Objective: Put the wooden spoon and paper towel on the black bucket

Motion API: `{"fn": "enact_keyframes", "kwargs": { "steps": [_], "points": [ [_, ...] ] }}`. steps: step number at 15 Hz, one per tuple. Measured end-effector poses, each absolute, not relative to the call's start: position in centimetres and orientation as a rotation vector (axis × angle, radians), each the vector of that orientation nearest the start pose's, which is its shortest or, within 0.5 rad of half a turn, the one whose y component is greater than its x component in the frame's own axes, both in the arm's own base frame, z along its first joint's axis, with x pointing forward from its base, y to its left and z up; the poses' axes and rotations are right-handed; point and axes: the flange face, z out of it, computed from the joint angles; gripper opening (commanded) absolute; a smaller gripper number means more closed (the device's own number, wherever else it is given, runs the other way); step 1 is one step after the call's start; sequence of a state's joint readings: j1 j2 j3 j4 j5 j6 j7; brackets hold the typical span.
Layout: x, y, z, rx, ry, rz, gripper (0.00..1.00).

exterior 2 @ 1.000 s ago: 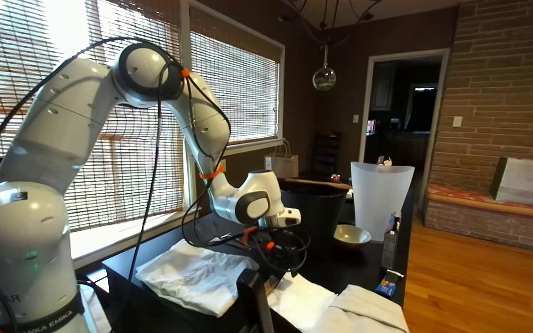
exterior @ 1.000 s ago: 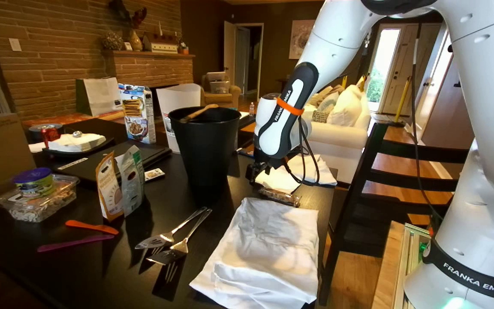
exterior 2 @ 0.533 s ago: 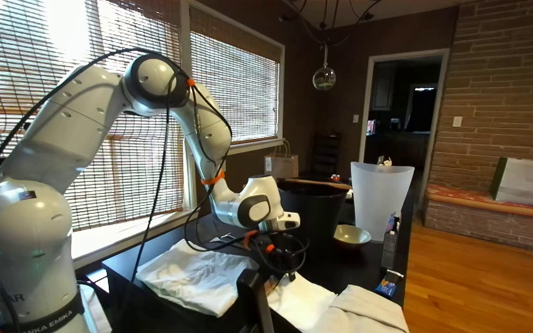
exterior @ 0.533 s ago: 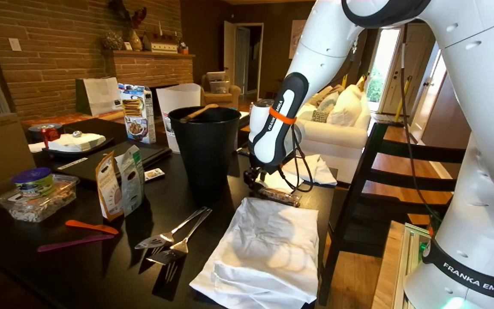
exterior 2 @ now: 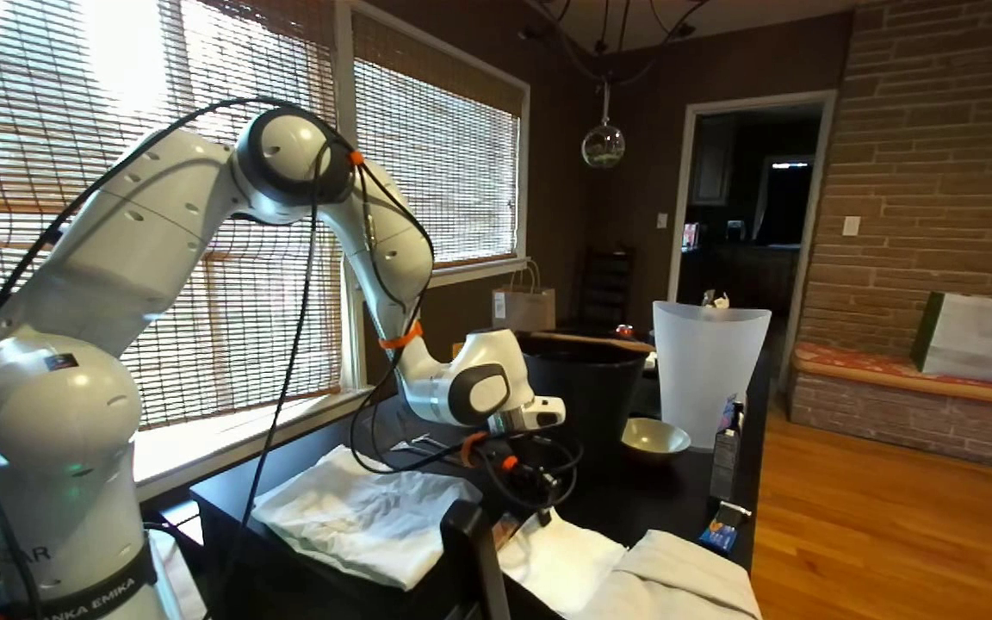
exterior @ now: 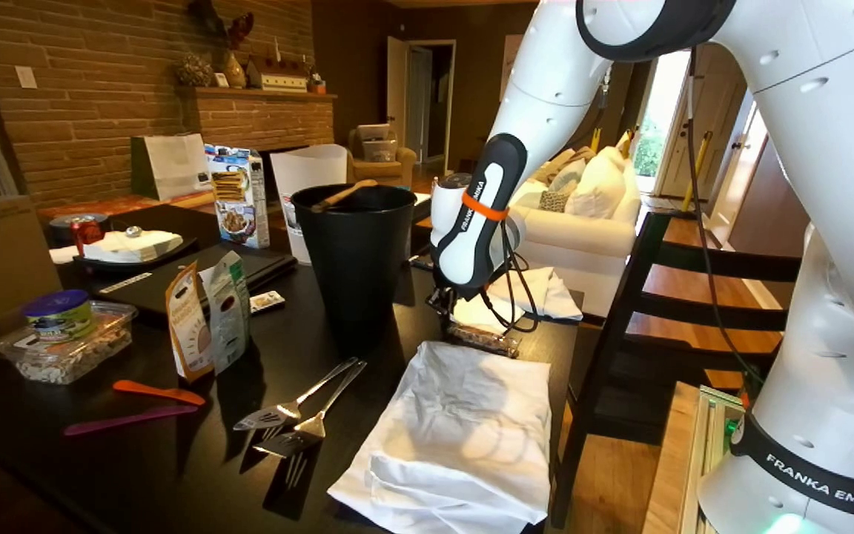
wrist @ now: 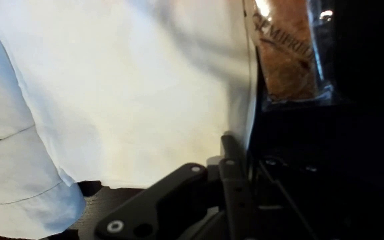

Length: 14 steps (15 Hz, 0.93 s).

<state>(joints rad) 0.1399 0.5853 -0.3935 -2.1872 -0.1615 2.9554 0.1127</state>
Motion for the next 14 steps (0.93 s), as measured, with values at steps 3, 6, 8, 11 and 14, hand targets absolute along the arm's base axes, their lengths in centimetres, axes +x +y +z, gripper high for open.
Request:
{"fn": "enact_keyframes", "kwargs": {
  "steps": [3, 6, 8, 11, 14],
  "points": [
    [55.4, -14.6, 15.8, -3.395, 0.242, -0.316, 0.03],
    [55.7, -15.2, 17.7, -3.389, 0.275, -0.333, 0.03],
    [56.0, -15.5, 20.2, -3.377, 0.313, -0.325, 0.03],
    [56.2, -16.3, 24.7, -3.353, 0.382, -0.294, 0.03],
    [56.2, -17.3, 29.2, -3.339, 0.439, -0.268, 0.02]
  ]
}}
